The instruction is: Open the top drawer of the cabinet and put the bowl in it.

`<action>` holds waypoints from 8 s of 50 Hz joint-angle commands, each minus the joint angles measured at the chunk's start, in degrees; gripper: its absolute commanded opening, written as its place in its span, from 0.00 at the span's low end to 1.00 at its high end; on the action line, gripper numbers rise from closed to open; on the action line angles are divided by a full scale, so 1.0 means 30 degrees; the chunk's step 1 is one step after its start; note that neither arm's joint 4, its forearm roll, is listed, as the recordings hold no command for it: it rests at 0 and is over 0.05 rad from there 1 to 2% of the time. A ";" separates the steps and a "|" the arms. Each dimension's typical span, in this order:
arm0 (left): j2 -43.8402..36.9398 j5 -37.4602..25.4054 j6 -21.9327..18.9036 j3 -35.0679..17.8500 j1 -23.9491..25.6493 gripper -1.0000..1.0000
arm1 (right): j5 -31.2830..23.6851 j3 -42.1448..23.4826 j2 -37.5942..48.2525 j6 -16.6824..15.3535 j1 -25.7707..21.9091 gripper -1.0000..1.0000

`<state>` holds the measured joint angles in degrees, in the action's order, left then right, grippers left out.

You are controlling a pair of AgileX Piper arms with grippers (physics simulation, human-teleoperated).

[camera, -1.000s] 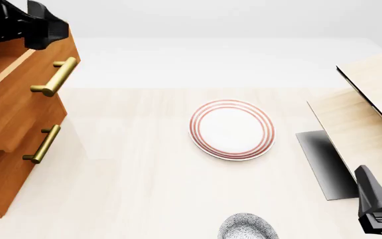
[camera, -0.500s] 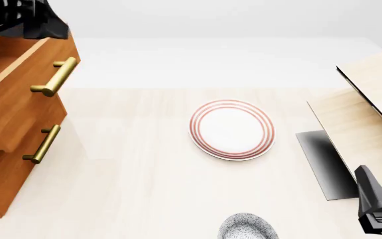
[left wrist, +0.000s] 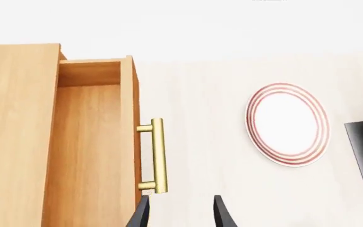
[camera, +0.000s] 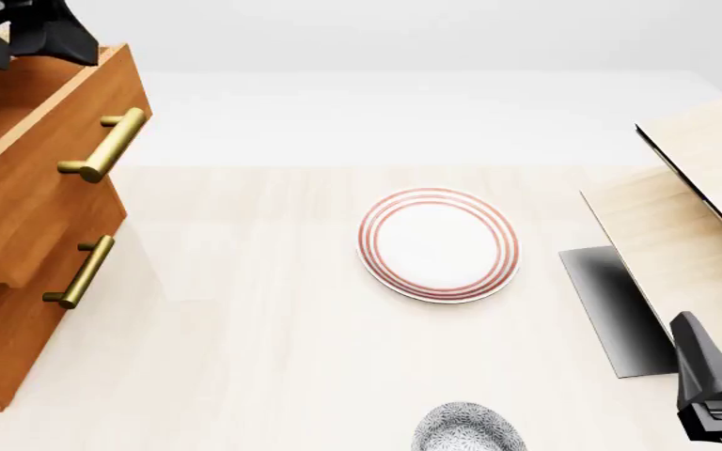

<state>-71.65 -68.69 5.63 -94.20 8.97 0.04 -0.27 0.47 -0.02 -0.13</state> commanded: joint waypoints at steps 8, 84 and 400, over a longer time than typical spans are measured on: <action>0.1147 -0.0393 -0.0082 0.0871 -0.1799 1.00 | 0.0008 0.0013 -0.0023 0.0000 0.0006 1.00; 0.2016 0.1436 -0.0165 0.4946 -0.2787 1.00 | 0.0007 0.0012 -0.0020 -0.0007 0.0004 1.00; 0.2595 0.1521 -0.3427 0.3484 0.9176 1.00 | 0.0006 0.0013 -0.0019 0.0004 0.0015 1.00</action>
<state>-64.01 -64.80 -4.61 -85.25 34.01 0.04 -0.27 0.47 -0.02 -0.13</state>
